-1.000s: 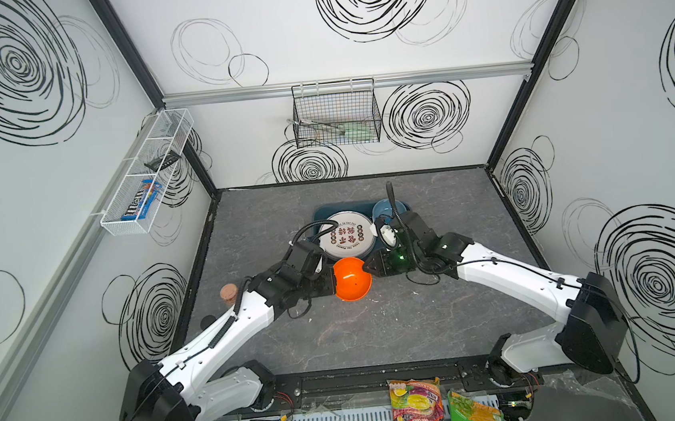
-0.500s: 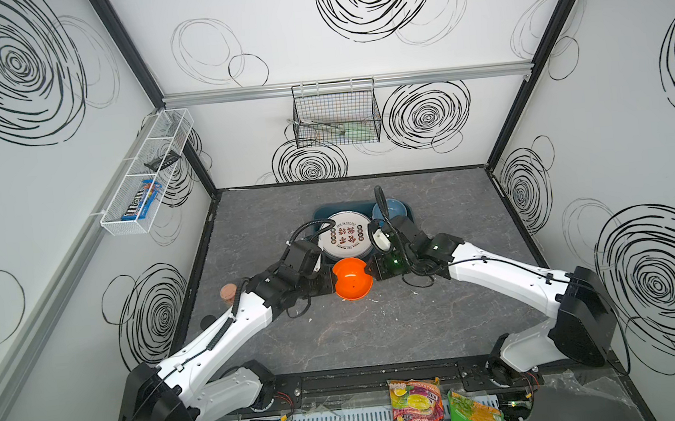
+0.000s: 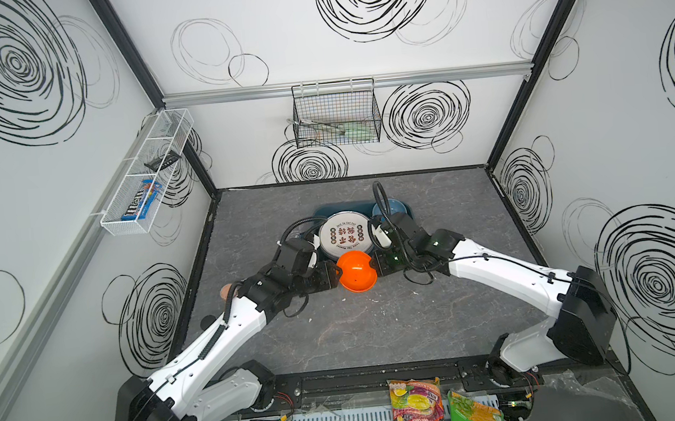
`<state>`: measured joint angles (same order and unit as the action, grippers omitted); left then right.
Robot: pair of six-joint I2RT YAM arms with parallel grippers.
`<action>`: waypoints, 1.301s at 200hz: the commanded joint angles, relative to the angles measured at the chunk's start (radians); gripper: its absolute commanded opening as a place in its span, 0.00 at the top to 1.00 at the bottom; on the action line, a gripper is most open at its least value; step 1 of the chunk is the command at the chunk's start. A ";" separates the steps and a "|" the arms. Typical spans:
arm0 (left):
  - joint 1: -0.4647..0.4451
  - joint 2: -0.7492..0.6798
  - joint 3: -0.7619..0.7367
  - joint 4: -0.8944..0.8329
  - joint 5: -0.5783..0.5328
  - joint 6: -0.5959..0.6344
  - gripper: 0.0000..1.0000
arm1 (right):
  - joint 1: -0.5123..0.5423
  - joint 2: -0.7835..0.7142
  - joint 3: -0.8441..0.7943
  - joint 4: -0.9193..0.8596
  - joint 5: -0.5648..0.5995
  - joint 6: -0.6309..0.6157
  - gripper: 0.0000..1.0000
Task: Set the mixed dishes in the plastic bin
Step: 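Pinch the orange bowl rim with the right gripper and tilt it up, then carry the orange bowl over the bin while the left gripper draws back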
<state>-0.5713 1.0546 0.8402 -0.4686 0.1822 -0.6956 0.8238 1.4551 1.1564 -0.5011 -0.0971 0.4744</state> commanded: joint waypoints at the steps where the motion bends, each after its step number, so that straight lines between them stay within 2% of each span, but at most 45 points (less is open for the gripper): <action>1: 0.022 -0.041 -0.019 0.018 0.013 -0.005 0.44 | -0.019 0.011 0.047 -0.029 0.054 -0.021 0.93; 55: 0.056 -0.126 -0.063 0.011 0.023 -0.008 0.34 | -0.060 0.029 0.092 -0.060 0.061 -0.046 0.94; 91: 0.076 -0.163 -0.088 0.014 0.044 -0.010 0.31 | -0.092 0.033 0.109 -0.071 0.066 -0.062 0.94; 170: 0.104 -0.208 -0.136 0.051 0.095 -0.031 0.28 | -0.221 0.084 0.209 -0.138 0.088 -0.087 0.94; 260: 0.125 -0.231 -0.158 0.041 0.113 -0.033 0.27 | -0.362 0.259 0.419 -0.198 0.142 -0.103 0.94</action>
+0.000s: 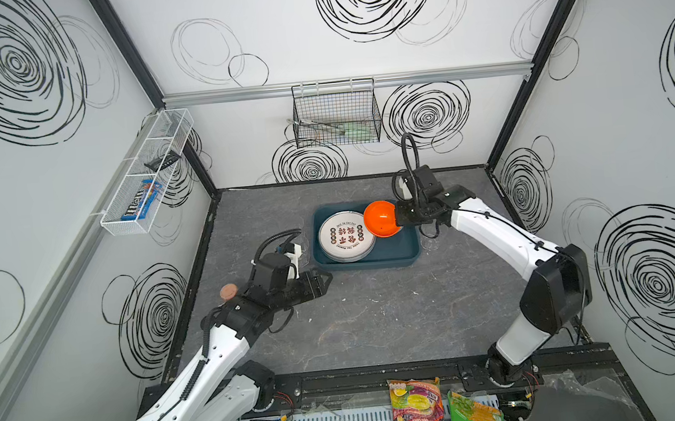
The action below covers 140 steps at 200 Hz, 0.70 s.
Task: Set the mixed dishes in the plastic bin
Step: 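Carry the orange bowl over the bin while the left gripper draws back, then lower the orange bowl onto the blue bowl in the bin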
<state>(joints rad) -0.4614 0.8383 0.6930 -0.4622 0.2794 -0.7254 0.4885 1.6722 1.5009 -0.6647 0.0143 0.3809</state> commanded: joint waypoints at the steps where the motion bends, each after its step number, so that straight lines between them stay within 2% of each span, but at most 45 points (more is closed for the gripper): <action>1: 0.015 -0.015 -0.011 0.034 0.016 -0.003 0.27 | -0.027 0.044 0.077 -0.035 0.032 -0.010 0.94; 60: 0.031 -0.022 -0.026 0.031 0.027 -0.006 0.26 | -0.078 0.178 0.212 -0.075 0.105 -0.008 0.94; 108: 0.037 -0.022 -0.033 0.032 0.032 -0.009 0.26 | -0.115 0.300 0.337 -0.160 0.100 0.022 0.94; 140: 0.040 -0.018 -0.036 0.036 0.035 -0.014 0.26 | -0.120 0.327 0.341 -0.139 0.096 0.026 0.94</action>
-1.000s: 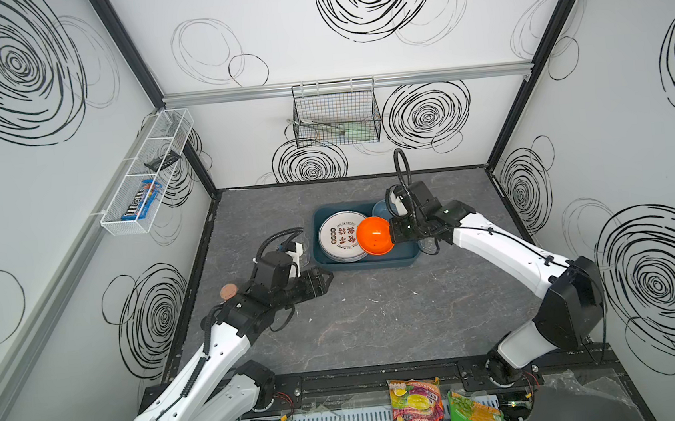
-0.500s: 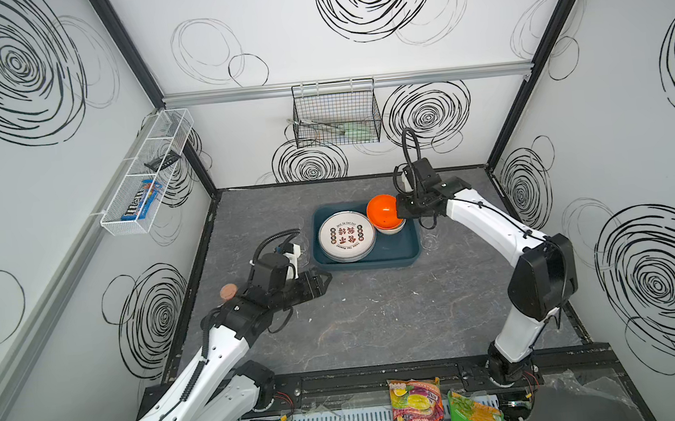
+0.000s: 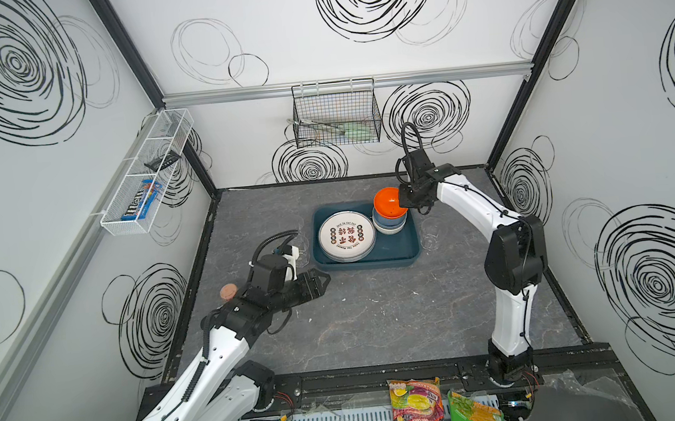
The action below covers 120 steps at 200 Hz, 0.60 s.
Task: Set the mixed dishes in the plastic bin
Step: 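Lower the orange bowl onto the blue bowl in the bin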
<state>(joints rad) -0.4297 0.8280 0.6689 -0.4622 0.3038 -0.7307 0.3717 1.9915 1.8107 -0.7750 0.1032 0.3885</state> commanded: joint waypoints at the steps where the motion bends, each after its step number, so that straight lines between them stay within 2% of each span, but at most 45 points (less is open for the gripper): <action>1: 0.009 -0.007 -0.013 0.036 0.011 -0.009 0.26 | -0.003 0.009 0.030 -0.028 0.007 0.018 0.94; 120: 0.013 -0.003 -0.037 0.052 0.018 -0.022 0.26 | -0.008 0.075 0.037 0.002 -0.011 0.025 0.93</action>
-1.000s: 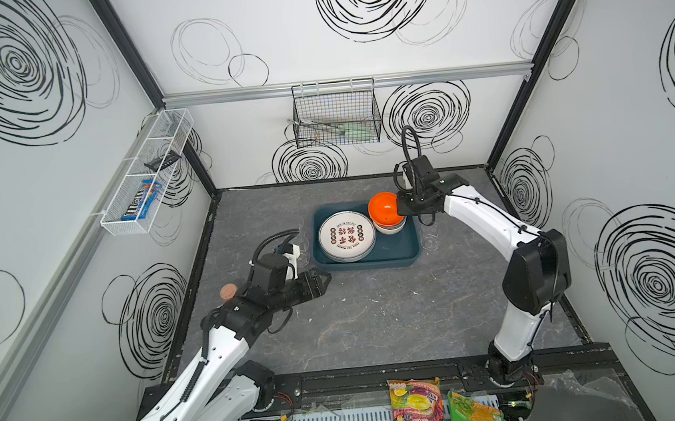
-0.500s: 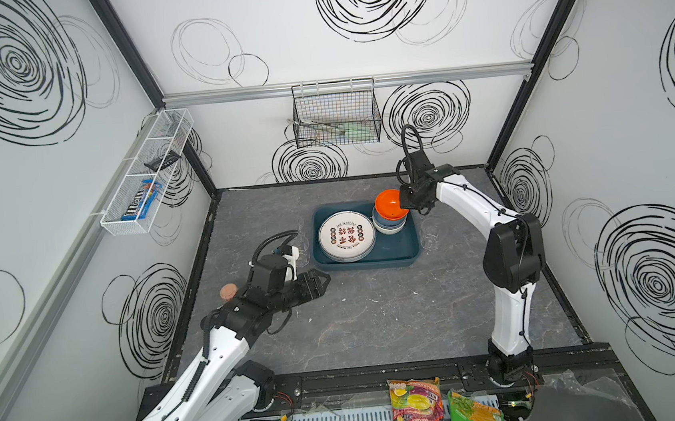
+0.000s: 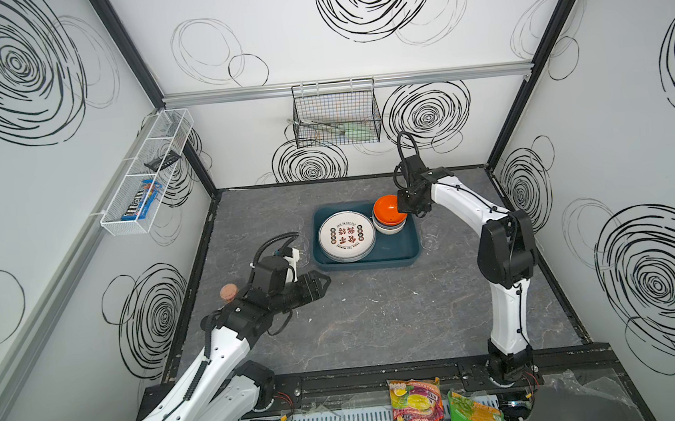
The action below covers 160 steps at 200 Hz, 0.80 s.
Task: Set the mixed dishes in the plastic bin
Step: 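Lower the orange bowl onto the blue bowl in the bin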
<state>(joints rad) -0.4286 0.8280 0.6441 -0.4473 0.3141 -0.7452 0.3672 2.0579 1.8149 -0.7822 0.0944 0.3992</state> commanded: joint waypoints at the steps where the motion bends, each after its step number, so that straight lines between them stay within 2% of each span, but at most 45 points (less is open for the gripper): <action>1: 0.012 -0.003 -0.012 0.038 0.007 -0.008 0.26 | -0.003 0.010 0.033 0.009 -0.002 0.014 0.93; 100: 0.013 -0.001 -0.020 0.048 0.016 -0.016 0.27 | -0.004 0.030 0.034 0.016 -0.004 0.016 0.90; 160: 0.014 -0.008 -0.020 0.048 0.014 -0.019 0.26 | -0.003 0.005 0.031 0.006 0.004 0.024 0.72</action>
<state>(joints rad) -0.4232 0.8284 0.6289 -0.4393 0.3183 -0.7563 0.3668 2.0792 1.8191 -0.7708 0.0906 0.4095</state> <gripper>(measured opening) 0.736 0.261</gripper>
